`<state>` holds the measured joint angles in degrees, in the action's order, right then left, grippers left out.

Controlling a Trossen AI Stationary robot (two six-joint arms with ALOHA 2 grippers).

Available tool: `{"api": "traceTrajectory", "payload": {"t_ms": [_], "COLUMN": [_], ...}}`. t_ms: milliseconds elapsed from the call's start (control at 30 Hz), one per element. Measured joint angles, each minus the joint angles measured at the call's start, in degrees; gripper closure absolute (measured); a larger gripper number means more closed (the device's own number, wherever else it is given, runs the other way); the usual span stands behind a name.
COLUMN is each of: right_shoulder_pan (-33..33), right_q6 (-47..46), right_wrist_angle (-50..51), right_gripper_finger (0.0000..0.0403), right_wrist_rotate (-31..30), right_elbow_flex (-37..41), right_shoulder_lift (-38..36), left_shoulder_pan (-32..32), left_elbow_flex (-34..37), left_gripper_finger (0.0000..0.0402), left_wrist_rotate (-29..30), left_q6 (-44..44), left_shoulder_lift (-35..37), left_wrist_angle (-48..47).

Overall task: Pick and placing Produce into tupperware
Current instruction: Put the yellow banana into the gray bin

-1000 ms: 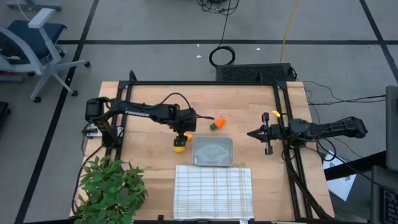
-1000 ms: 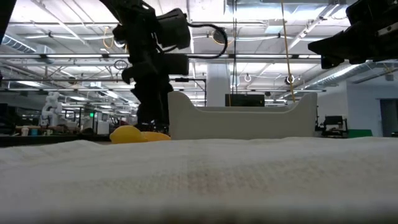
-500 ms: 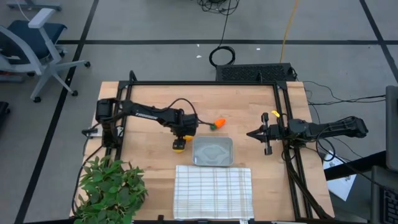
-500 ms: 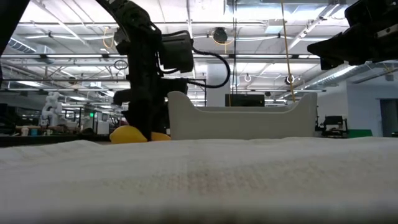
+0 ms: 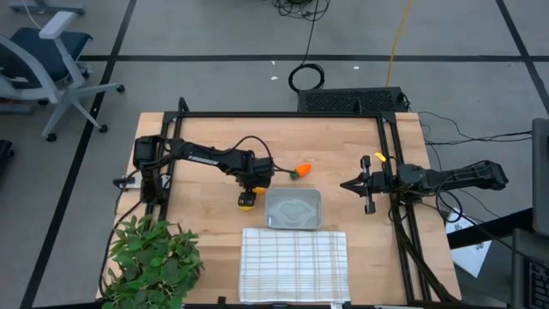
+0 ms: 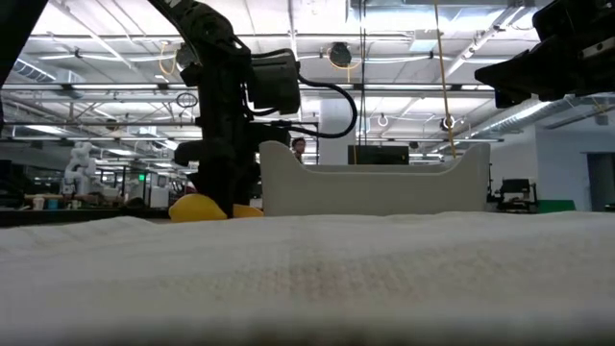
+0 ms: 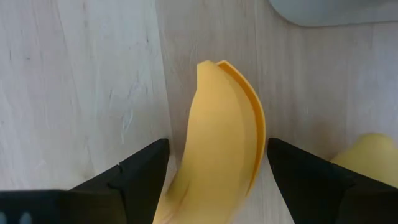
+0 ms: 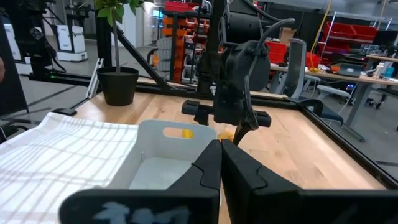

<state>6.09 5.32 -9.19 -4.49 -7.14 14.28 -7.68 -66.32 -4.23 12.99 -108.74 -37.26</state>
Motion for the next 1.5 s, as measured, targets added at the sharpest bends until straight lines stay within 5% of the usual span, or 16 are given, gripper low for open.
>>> {"api": "traceTrajectory", "payload": {"t_ms": [167, 567, 900, 1233, 1500], "right_shoulder_pan": [0.0, 0.0, 0.0, 0.0, 0.0], "right_q6": [0.0, -0.1, -0.1, -0.1, -0.1], "right_wrist_angle": [0.0, 0.0, 0.0, 0.0, 0.0], "right_gripper_finger": [0.0403, 0.0403, 0.0403, 0.0403, 0.0403], "right_wrist_rotate": [0.0, 0.0, 0.0, 0.0, 0.0], "right_elbow_flex": [0.0, 0.0, 0.0, 0.0, 0.0], "right_shoulder_lift": [0.0, 0.0, 0.0, 0.0, 0.0], "left_shoulder_pan": [0.0, 0.1, 0.0, -0.8, -1.7], "left_elbow_flex": [0.0, -0.2, -6.3, -11.9, -17.5], "left_gripper_finger": [0.0140, 0.0276, 0.0237, 0.0270, 0.0250], "left_wrist_rotate": [0.4, 2.6, 5.0, 10.3, 10.4], "left_q6": [0.3, 0.9, 2.5, 3.8, 5.7], "left_shoulder_lift": [0.0, -0.1, -0.5, -0.4, -0.4], "left_wrist_angle": [0.0, -0.2, -7.1, -15.0, -17.7]}}
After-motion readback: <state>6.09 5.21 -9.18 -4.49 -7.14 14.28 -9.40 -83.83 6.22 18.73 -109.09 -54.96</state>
